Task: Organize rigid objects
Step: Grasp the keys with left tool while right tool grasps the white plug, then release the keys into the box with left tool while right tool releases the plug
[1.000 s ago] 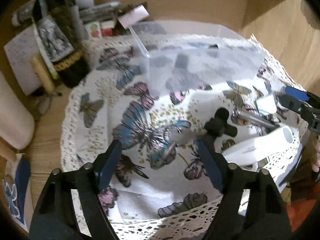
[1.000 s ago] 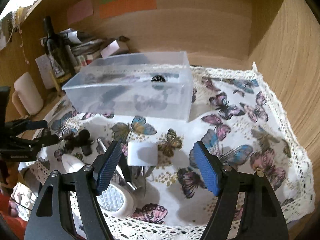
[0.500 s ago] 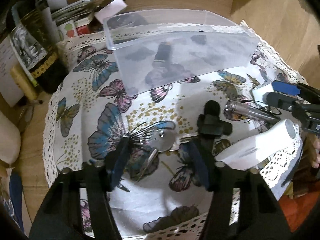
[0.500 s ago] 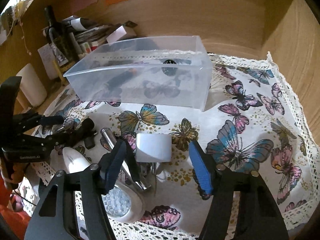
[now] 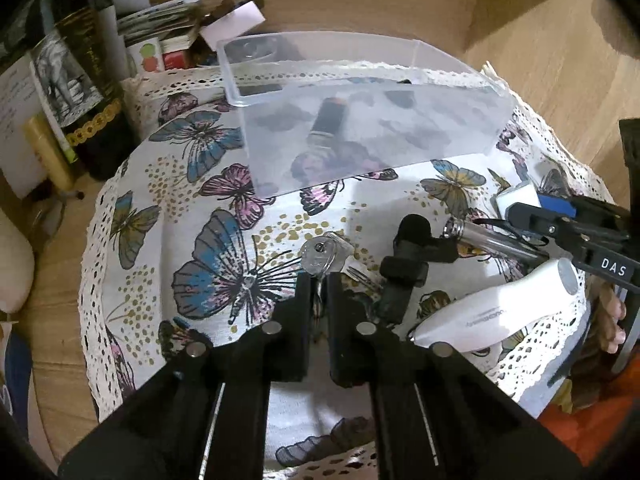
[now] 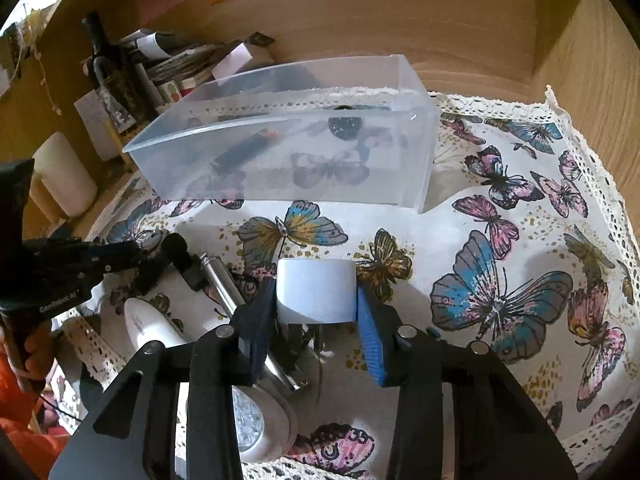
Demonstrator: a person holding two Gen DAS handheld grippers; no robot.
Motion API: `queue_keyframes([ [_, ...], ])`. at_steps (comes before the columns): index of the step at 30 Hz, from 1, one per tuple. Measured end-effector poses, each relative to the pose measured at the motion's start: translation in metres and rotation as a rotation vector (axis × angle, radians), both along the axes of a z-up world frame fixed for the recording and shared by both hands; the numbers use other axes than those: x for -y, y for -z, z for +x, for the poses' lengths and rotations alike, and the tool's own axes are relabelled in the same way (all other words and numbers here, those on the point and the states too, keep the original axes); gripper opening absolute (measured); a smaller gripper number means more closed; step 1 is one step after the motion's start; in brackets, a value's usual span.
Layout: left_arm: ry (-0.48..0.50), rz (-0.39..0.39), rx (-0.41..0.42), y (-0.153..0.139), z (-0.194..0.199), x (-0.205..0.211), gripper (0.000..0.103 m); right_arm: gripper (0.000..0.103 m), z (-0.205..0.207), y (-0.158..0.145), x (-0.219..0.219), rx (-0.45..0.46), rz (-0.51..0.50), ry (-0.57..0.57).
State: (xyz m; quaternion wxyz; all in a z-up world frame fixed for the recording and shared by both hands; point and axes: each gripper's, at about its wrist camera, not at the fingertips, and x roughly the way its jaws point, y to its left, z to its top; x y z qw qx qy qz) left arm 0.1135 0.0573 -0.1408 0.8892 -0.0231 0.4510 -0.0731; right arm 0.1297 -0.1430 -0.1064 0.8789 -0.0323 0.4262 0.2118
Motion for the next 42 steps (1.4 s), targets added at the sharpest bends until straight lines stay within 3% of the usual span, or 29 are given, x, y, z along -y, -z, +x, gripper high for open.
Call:
queue_keyframes([
  [26, -0.075, 0.011, 0.230, -0.082, -0.016, -0.013, 0.005, 0.036, -0.010, -0.059, 0.011, 0.208, 0.063, 0.042],
  [42, -0.099, 0.001, 0.389, -0.155, 0.007, -0.024, 0.005, 0.036, 0.024, -0.106, -0.002, 0.344, 0.087, 0.014],
])
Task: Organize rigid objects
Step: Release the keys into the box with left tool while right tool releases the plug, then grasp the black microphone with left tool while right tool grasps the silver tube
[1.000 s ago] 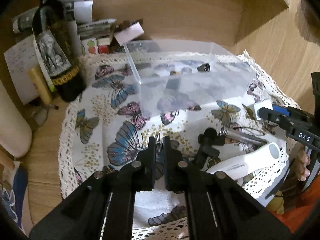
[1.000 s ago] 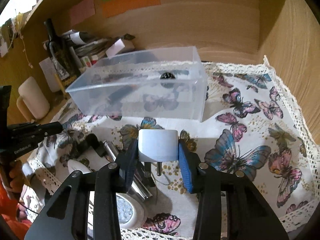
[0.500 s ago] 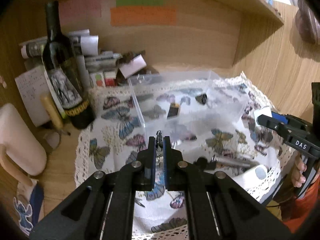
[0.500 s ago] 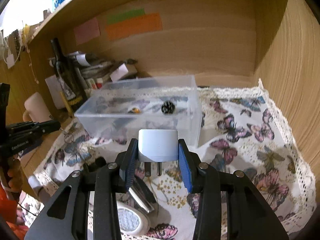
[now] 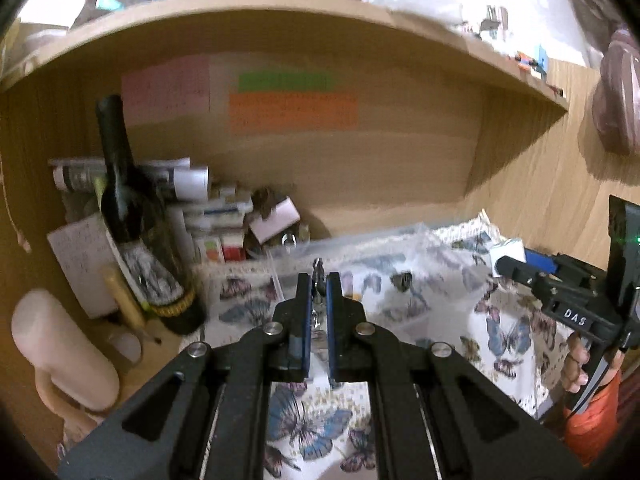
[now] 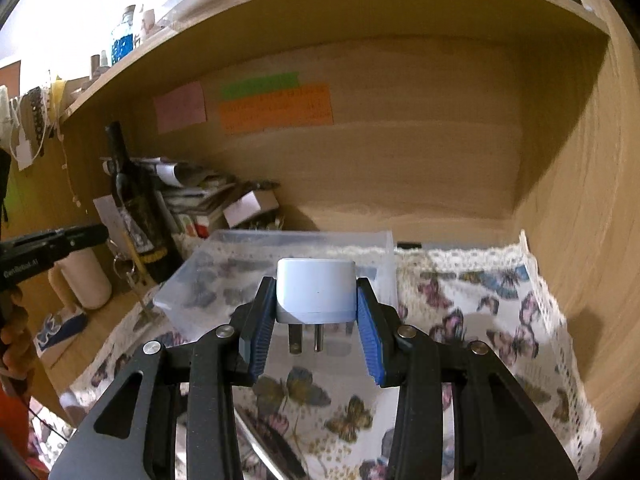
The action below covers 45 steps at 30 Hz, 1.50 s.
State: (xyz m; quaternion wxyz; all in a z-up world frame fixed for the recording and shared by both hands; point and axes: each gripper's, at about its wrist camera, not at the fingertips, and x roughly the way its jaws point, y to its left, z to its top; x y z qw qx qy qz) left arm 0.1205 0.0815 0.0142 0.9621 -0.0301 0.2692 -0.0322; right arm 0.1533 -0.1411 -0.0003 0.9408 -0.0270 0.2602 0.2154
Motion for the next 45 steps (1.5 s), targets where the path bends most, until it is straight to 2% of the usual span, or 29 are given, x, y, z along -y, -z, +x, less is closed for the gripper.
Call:
queue_keyframes([
  [4, 0.005, 0.012, 0.022, -0.009, 0.013, 0.004, 0.005, 0.036, 0.014, -0.005, -0.006, 0.015, -0.008, -0.008],
  [8, 0.012, 0.021, 0.009, -0.003, 0.032, 0.006, 0.005, 0.036, 0.031, 0.000, -0.013, -0.007, -0.026, -0.010],
  [21, 0.035, 0.038, -0.176, 0.068, 0.089, 0.011, 0.005, 0.036, 0.082, 0.060, -0.037, -0.176, -0.135, 0.004],
  [25, 0.031, 0.051, -0.218, 0.083, 0.099, 0.012, 0.005, 0.036, 0.086, 0.067, -0.041, -0.199, -0.156, 0.005],
  [33, 0.033, 0.015, -0.292, 0.098, 0.107, 0.011, 0.006, 0.036, 0.087, 0.072, -0.047, -0.209, -0.191, 0.002],
  [36, 0.027, 0.019, -0.286, 0.094, 0.102, 0.011, 0.018, 0.037, 0.084, 0.070, -0.047, -0.204, -0.190, 0.001],
  [38, 0.022, 0.018, -0.271, 0.088, 0.096, 0.011, 0.032, 0.041, 0.081, 0.065, -0.045, -0.198, -0.181, -0.002],
  [39, 0.018, 0.022, -0.259, 0.084, 0.092, 0.011, 0.036, 0.041, 0.078, 0.062, -0.044, -0.193, -0.172, -0.006],
  [41, 0.008, 0.035, -0.228, 0.076, 0.084, 0.010, 0.049, 0.045, 0.072, 0.055, -0.042, -0.176, -0.159, -0.008],
  [45, 0.000, 0.052, -0.174, 0.061, 0.063, 0.011, 0.066, 0.054, 0.052, 0.039, -0.037, -0.128, -0.135, -0.019],
])
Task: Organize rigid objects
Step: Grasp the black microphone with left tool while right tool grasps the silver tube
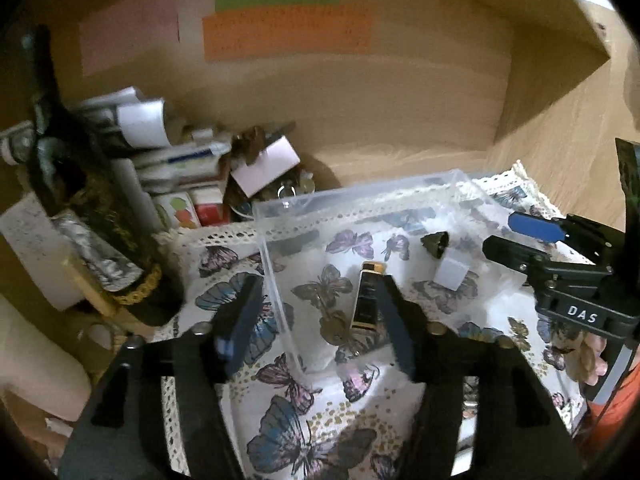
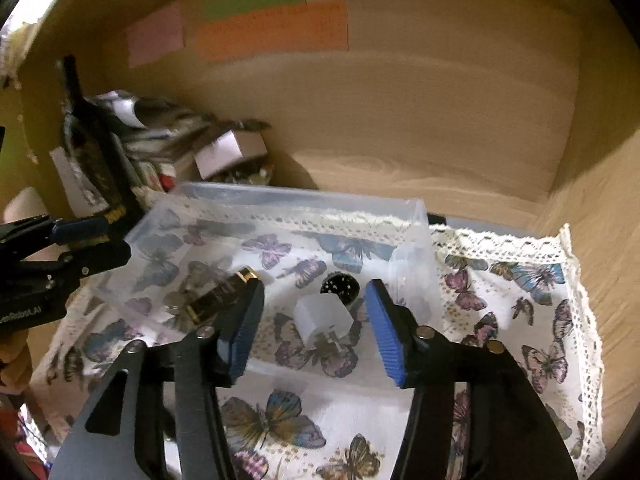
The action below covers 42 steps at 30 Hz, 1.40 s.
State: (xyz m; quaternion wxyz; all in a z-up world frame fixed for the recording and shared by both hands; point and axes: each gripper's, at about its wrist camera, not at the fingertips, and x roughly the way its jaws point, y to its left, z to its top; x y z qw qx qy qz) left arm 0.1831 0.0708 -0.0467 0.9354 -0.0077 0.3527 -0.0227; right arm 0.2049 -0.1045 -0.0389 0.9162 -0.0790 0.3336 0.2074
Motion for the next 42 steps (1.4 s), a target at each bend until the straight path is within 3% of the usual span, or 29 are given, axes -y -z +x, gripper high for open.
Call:
queue_keyframes([
  [2, 0.002, -0.003, 0.010, -0.004, -0.010, 0.001, 0.081, 0.055, -0.011, -0.005, 0.002, 0.015, 0.005, -0.010],
  [4, 0.008, -0.001, 0.010, -0.004, -0.018, 0.004, 0.086, 0.055, -0.022, -0.007, 0.003, 0.023, 0.000, -0.027],
  [9, 0.025, 0.015, -0.025, 0.009, -0.033, 0.014, 0.089, 0.055, -0.046, -0.003, 0.009, 0.009, -0.003, -0.054],
  [25, 0.065, -0.052, -0.211, 0.076, -0.064, 0.028, 0.091, 0.055, -0.070, 0.059, 0.003, -0.227, -0.066, -0.174],
  [34, 0.129, -0.051, -0.193, 0.075, -0.064, 0.040, 0.091, 0.055, -0.070, 0.075, -0.012, -0.284, -0.128, -0.232],
  [37, 0.150, -0.046, -0.210, 0.081, -0.060, 0.046, 0.090, 0.049, -0.069, 0.078, -0.014, -0.283, -0.139, -0.242],
  [40, 0.171, -0.053, -0.248, 0.089, -0.055, 0.050, 0.069, 0.033, -0.065, 0.078, -0.013, -0.278, -0.146, -0.227],
  [42, 0.175, -0.065, -0.265, 0.093, -0.051, 0.051, 0.066, 0.025, -0.063, 0.078, -0.010, -0.274, -0.146, -0.216],
])
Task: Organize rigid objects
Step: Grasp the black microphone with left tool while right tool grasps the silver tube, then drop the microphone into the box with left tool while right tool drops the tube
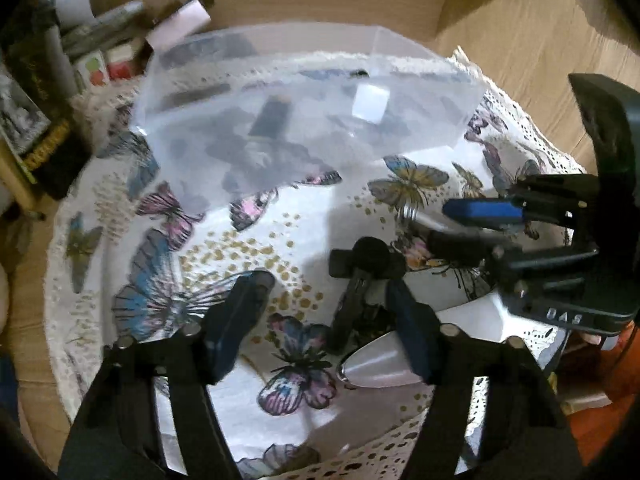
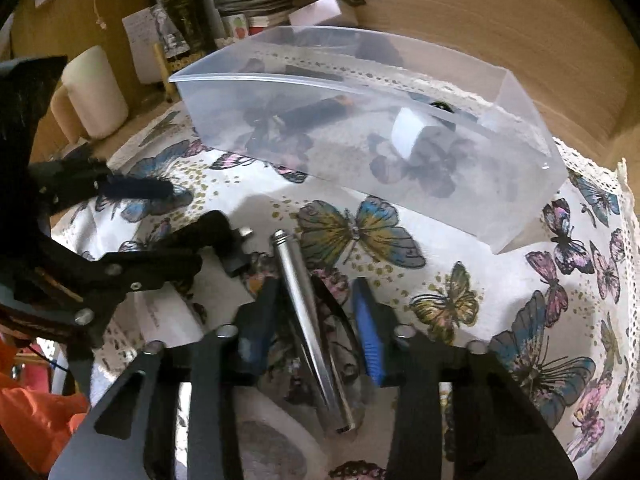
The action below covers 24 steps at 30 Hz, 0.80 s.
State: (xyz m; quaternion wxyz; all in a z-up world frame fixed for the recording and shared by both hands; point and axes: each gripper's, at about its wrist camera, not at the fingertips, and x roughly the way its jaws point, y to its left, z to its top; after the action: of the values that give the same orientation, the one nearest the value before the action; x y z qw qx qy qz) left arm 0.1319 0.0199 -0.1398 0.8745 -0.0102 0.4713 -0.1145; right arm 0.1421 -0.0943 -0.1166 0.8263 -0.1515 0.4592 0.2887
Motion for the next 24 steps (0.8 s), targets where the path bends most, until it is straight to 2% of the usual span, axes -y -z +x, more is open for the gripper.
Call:
queue_keyframes([
  [2, -0.003, 0.003, 0.012, -0.001, 0.000, 0.001, 0.059, 0.016, 0.003, 0.000, 0.003, -0.001, 0.006, 0.012],
  [3, -0.001, 0.003, 0.014, -0.001, 0.000, 0.001, 0.056, 0.015, 0.004, 0.000, 0.005, -0.002, 0.014, 0.022],
  [5, 0.002, 0.007, 0.022, -0.001, -0.002, 0.002, 0.029, 0.015, 0.005, -0.002, 0.010, 0.001, 0.030, 0.036],
  [6, 0.004, 0.010, 0.023, -0.001, -0.002, 0.002, 0.026, 0.015, 0.005, -0.002, 0.011, 0.009, 0.033, 0.045],
  [12, -0.011, -0.017, 0.042, -0.009, -0.007, -0.004, 0.025, 0.015, -0.004, -0.020, 0.020, 0.079, 0.058, 0.061],
  [18, -0.037, -0.012, 0.131, -0.036, -0.012, -0.009, 0.025, 0.015, -0.012, -0.051, 0.030, 0.182, 0.093, 0.097],
  [24, -0.086, -0.037, 0.251, -0.076, -0.010, -0.023, 0.025, 0.015, -0.011, -0.081, 0.038, 0.273, 0.146, 0.131],
])
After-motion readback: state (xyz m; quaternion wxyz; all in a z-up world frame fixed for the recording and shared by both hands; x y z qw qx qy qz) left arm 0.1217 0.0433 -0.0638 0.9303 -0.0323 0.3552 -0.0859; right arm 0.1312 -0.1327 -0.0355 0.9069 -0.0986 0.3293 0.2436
